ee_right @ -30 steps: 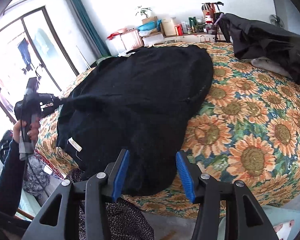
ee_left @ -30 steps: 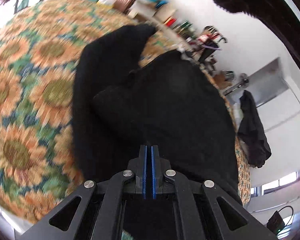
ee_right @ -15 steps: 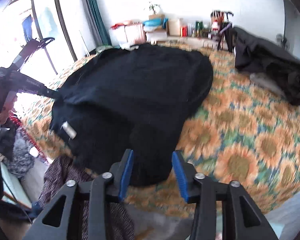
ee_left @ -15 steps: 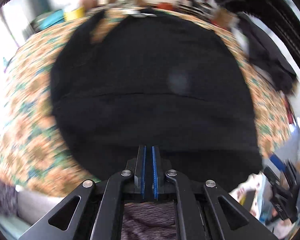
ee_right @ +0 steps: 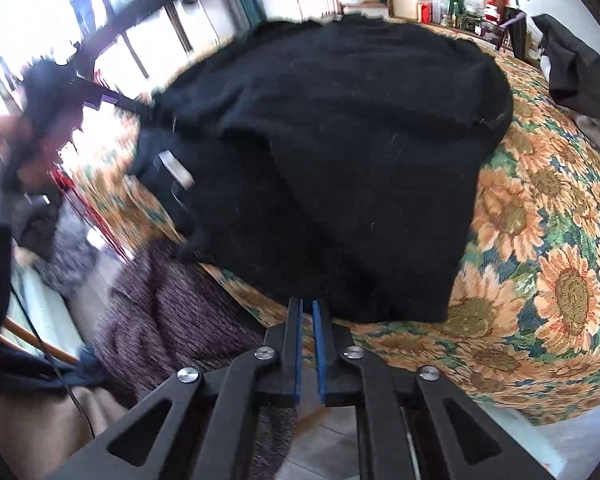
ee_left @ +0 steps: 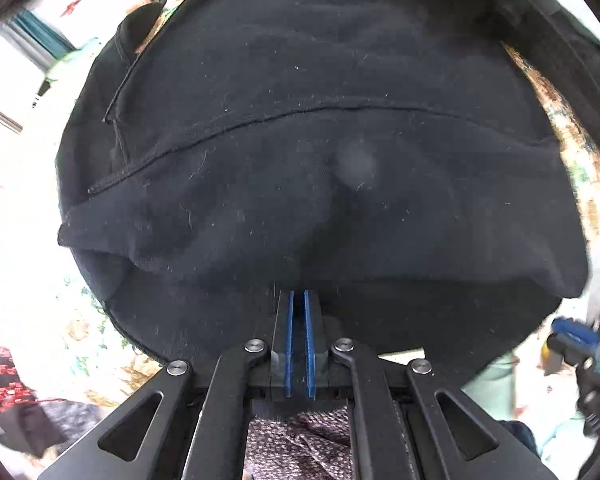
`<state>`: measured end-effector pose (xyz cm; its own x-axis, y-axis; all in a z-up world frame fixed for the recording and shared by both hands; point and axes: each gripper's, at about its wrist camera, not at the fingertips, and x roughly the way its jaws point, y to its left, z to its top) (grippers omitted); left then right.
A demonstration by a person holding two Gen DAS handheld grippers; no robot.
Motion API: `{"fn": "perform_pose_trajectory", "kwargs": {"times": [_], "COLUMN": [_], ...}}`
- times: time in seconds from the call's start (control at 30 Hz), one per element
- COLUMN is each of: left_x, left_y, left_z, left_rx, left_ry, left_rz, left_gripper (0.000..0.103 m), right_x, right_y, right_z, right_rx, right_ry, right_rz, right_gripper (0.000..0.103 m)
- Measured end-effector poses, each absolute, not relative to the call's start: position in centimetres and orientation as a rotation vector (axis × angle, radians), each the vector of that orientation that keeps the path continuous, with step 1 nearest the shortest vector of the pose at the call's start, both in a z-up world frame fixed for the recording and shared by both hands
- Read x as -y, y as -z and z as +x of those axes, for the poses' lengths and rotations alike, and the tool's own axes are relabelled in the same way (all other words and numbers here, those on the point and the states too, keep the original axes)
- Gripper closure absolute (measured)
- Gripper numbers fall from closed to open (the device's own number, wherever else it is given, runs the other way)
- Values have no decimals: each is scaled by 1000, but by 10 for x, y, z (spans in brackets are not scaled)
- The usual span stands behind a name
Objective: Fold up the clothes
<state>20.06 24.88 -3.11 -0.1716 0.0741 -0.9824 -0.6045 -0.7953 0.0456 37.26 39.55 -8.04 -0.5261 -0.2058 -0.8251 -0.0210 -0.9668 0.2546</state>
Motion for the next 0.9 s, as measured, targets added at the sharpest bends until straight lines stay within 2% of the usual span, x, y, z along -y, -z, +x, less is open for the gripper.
{"fn": "perform_pose_trajectory", "kwargs": {"times": [0.03, 0.1, 0.23, 0.3, 0.5, 0.57, 0.6, 0.7, 0.8, 0.9], "left_x": [-245, -249, -286, -311, -347, -356, -355, -353, -349, -344], "left_y": [27, 6, -21, -22, -2, 7, 15, 29, 34, 41], "left_z": [200, 200, 211, 218, 220, 224, 226, 236, 256, 281], "left_rx": [-579, -507, -442, -377, -285, -277, -263, -293, -395, -569], "left_ry": [-1999, -2004, -1964, -1903, -1850, -1860, -1838, -1817, -1794, -1759], "left_rz": [-1671, -1590, -1449, -1451, -1450, -1433, -1445, -1430, -1400, -1355], "left_gripper": [98, 98, 98, 98, 98, 98, 98, 98, 100, 101], "right_x": [-405, -425, -443, -449, -458, -456, -455, -470, -479, -484], "right_y": [71, 54, 37, 36, 58, 62, 64, 74, 72, 72], "right_z": [374, 371, 344, 328, 296, 292, 291, 288, 284, 278], "right_rx": [431, 532, 388, 391, 454, 443, 429, 448, 502, 527], "right_ry": [2651, 2719, 2944, 2973, 2866, 2836, 2830, 2838, 2828, 2833], "right_rz": [1416, 1352, 1467, 1504, 1690, 1700, 1702, 1696, 1672, 1657], "right_gripper": [70, 69, 59, 51, 49, 52, 59, 90, 95, 96]}}
